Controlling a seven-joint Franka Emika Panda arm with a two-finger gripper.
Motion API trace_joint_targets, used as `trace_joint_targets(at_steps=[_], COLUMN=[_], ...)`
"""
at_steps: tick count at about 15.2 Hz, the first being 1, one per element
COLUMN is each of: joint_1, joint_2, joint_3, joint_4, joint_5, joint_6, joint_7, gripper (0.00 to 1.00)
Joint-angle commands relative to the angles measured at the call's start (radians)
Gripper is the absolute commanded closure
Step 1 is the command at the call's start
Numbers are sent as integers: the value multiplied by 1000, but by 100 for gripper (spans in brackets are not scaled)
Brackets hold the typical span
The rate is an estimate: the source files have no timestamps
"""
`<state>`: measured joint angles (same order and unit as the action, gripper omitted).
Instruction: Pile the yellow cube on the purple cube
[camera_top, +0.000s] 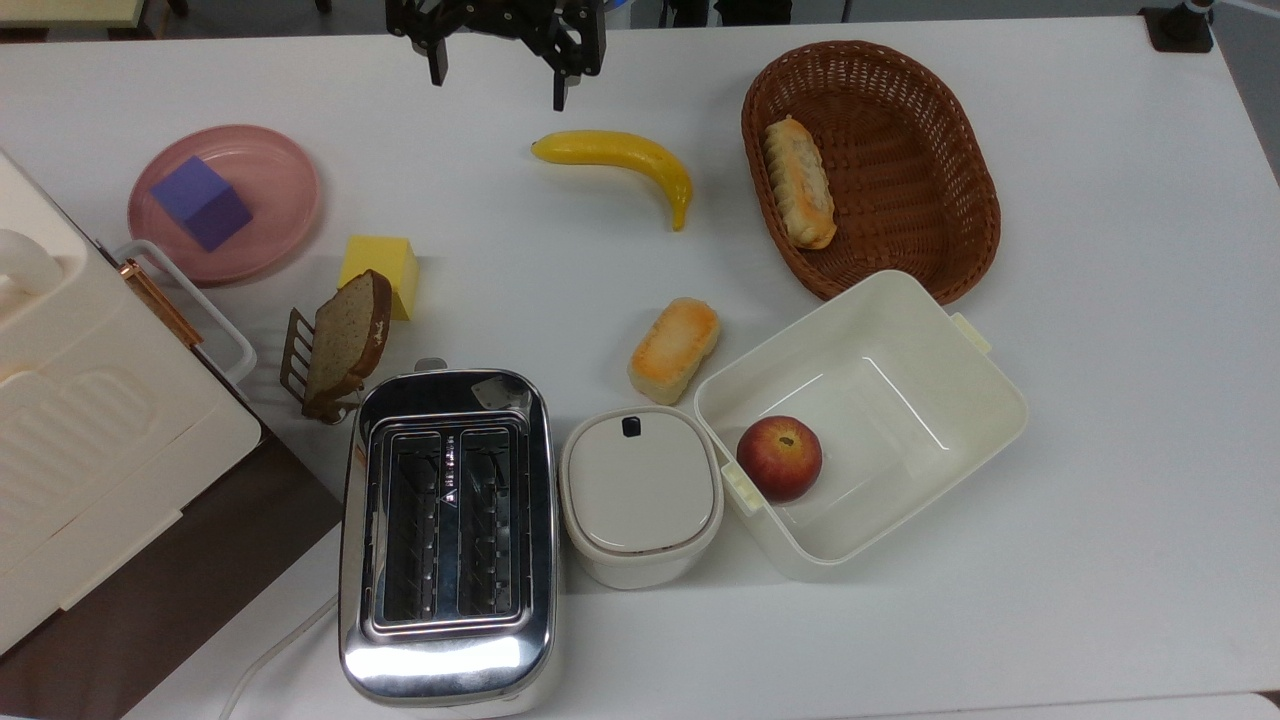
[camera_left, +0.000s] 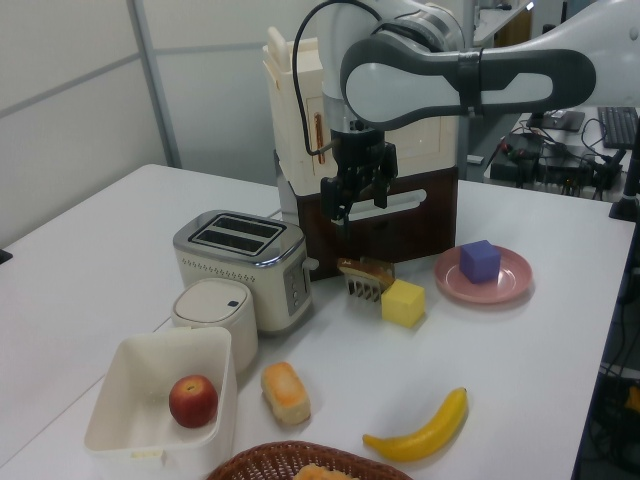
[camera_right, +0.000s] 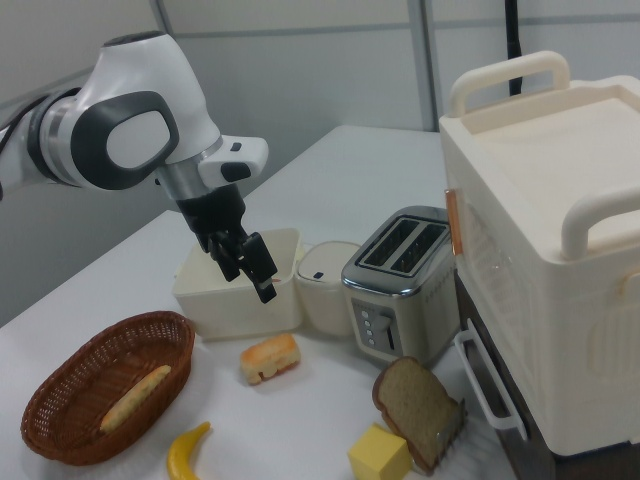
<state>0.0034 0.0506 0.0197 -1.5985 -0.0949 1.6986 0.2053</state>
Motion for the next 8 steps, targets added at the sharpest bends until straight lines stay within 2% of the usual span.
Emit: trace_joint_targets(at_steps=[1,8], joint_1=[21,23], joint_2=[-12,-11], joint_3=[-53,-49], joint_4=[14,14], joint_5=[88,92], joint_6=[-22,-33], joint_7=[-172,-158], gripper=[0,0])
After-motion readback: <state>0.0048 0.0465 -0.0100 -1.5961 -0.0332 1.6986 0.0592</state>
